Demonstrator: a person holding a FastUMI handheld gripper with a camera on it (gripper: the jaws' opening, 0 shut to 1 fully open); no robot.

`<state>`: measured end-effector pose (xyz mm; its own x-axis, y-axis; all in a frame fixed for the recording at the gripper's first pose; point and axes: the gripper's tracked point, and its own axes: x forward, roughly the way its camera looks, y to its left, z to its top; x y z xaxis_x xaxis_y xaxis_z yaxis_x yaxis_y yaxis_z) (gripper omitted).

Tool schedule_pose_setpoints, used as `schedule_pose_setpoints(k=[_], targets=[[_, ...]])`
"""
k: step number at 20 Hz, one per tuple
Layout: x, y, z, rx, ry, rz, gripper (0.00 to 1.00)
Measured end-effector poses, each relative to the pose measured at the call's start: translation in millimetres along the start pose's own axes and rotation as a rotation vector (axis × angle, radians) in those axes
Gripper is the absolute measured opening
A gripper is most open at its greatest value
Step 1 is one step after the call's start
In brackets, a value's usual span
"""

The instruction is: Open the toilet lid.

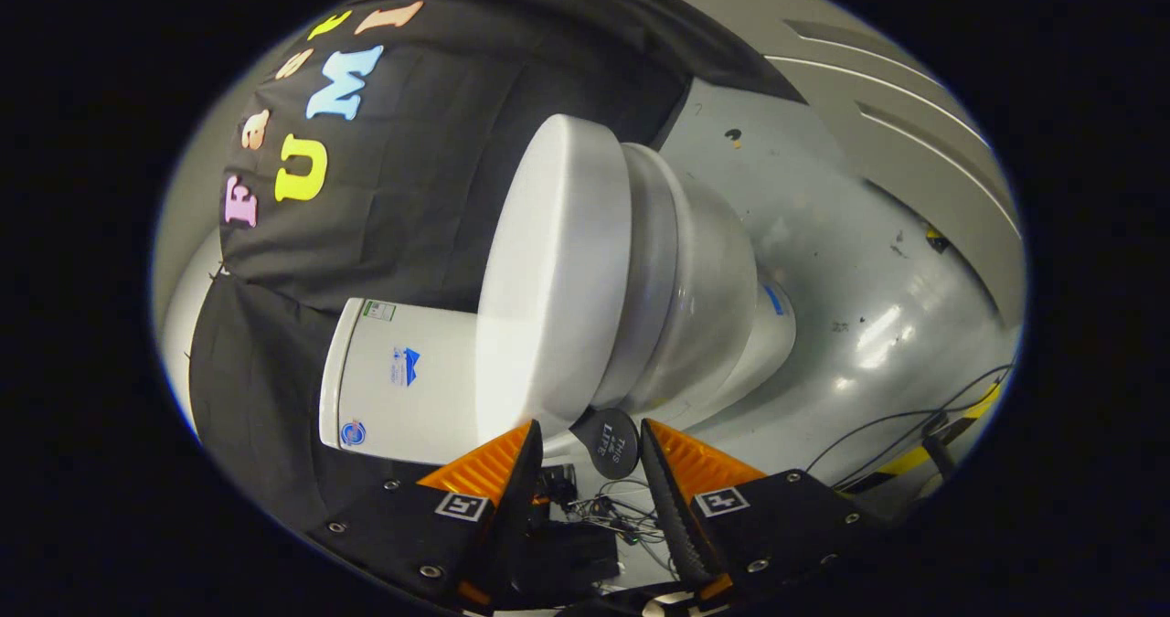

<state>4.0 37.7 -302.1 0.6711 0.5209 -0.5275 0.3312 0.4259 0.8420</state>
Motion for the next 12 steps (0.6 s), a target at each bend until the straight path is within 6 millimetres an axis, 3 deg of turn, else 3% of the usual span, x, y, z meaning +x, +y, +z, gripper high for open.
schedule_pose_setpoints(k=[4,9,12], targets=[[4.5,-8.7,-3.5,0.066,0.013,-0.005,0.49],[10.5,-11.7,-4.2,0.134,0.011,0.009,0.19],[9.4,-11.6,-3.5,0.141,0.005,0.013,0.15]])
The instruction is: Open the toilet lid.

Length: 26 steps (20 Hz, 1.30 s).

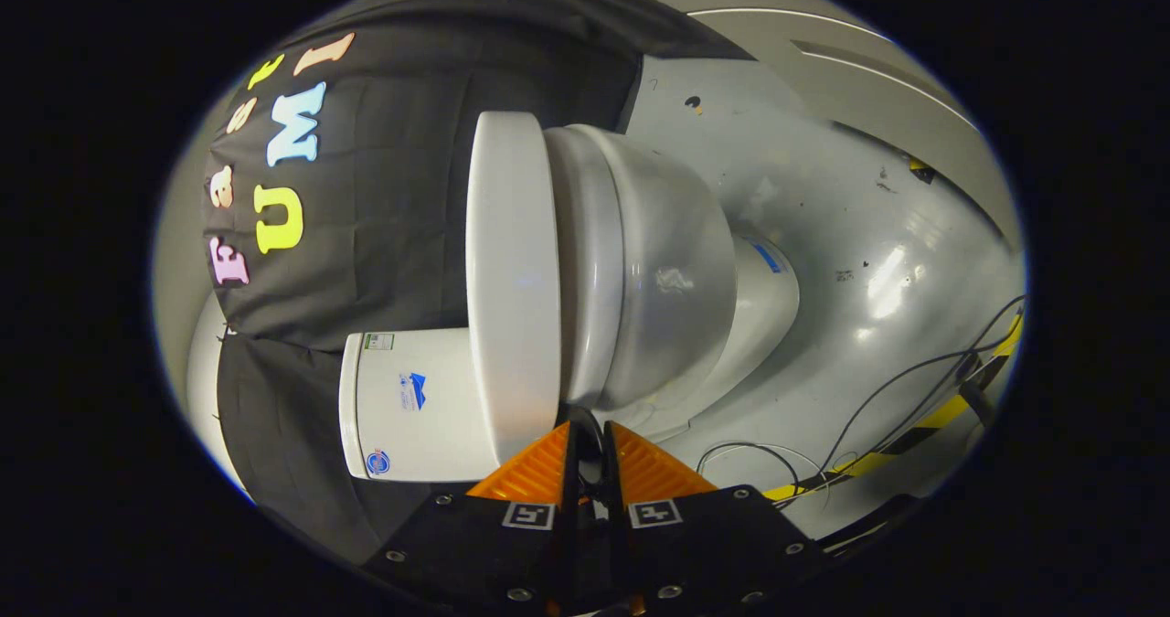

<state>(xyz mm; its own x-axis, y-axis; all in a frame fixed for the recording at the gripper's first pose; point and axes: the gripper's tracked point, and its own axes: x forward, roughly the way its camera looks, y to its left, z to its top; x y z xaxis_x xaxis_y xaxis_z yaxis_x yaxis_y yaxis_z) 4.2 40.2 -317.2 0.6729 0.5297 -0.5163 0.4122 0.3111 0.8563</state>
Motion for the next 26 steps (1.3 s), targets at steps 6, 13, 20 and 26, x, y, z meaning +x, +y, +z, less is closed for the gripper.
schedule_pose_setpoints(k=[6,13,20,26], targets=[[-2.4,10.2,3.4,0.035,-0.041,0.018,0.05],[-6.6,19.6,2.4,-0.072,-0.1,-0.086,0.0],[-14.3,40.3,0.4,-0.065,-0.147,-0.123,0.0],[-24.6,69.3,-0.7,-0.205,-0.186,-0.16,0.0]])
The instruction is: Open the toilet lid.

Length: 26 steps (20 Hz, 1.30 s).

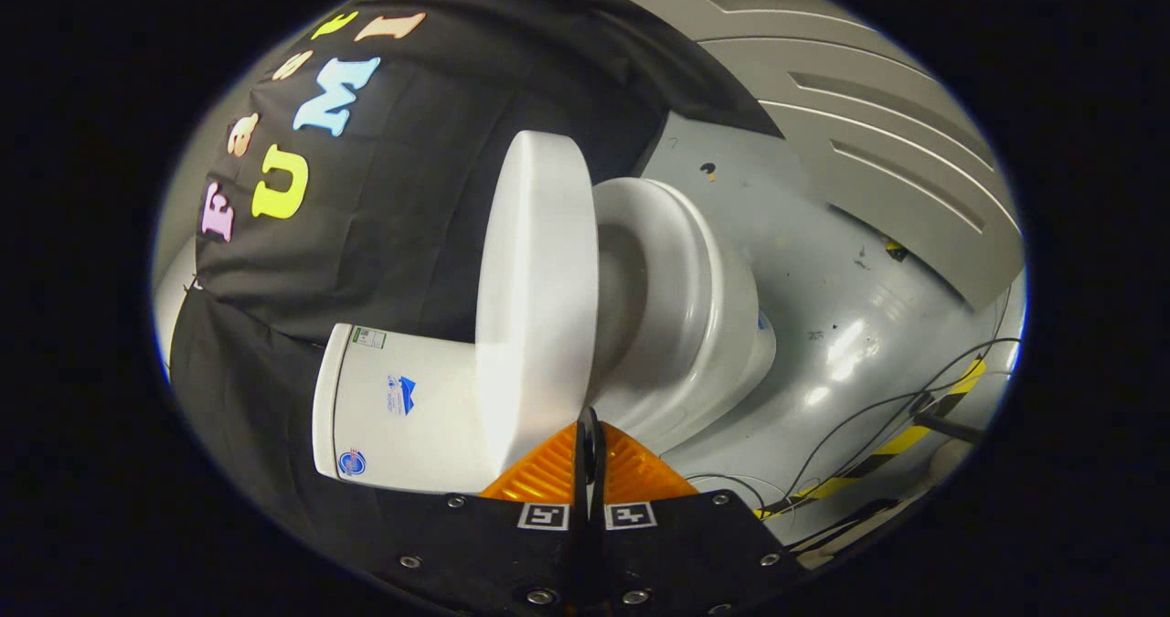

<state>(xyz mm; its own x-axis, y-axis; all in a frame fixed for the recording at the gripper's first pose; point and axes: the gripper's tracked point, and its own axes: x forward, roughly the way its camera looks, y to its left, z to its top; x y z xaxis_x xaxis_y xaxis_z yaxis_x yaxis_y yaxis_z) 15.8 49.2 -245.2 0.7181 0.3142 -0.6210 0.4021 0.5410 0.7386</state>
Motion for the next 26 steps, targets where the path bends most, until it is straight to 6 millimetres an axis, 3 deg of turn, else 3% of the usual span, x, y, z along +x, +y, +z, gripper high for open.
schedule_pose_setpoints(k=[16,26], targets=[[-26.8,75.7,0.0,-0.289,-0.146,-0.051,0.0],[-34.1,103.1,-1.2,-0.388,-0.208,-0.052,0.0]])
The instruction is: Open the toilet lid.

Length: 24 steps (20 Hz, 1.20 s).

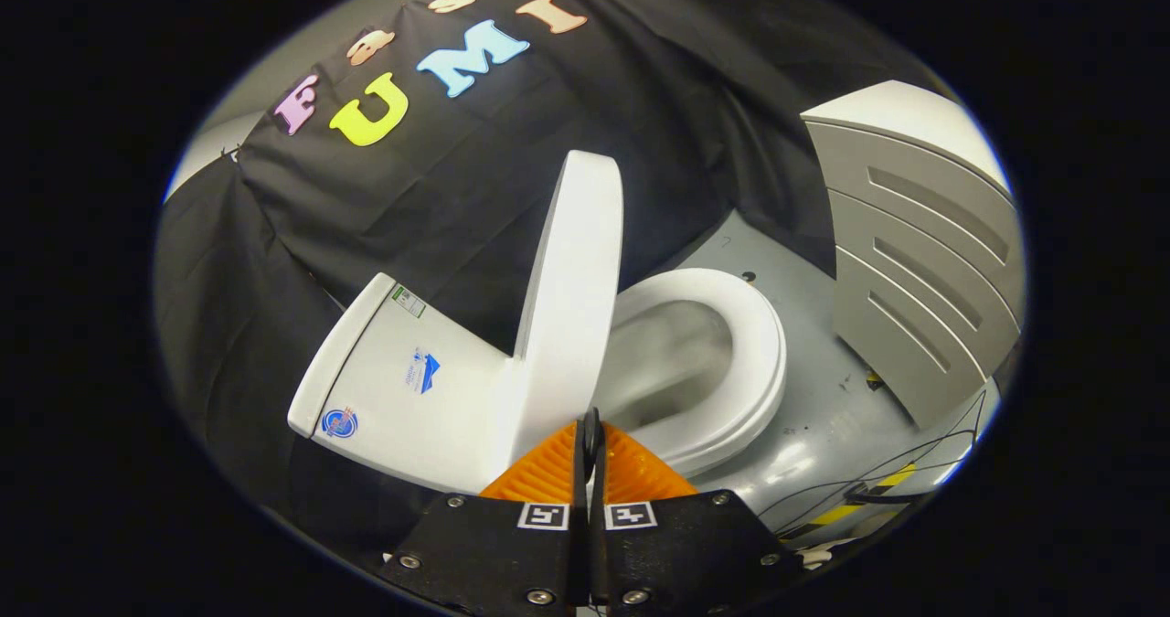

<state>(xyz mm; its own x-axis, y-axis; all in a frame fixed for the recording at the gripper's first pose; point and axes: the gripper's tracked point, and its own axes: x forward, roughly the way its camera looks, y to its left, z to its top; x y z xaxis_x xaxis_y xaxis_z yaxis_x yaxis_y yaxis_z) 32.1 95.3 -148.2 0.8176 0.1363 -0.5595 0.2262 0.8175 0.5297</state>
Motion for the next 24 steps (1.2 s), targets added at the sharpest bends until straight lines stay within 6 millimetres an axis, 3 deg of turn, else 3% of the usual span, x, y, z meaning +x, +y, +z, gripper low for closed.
schedule_pose_setpoints(k=[11,24], targets=[[-7.2,45.1,6.2,-0.127,-0.084,0.008,0.0],[-12.0,114.6,6.3,-0.252,-0.157,0.061,0.0]])
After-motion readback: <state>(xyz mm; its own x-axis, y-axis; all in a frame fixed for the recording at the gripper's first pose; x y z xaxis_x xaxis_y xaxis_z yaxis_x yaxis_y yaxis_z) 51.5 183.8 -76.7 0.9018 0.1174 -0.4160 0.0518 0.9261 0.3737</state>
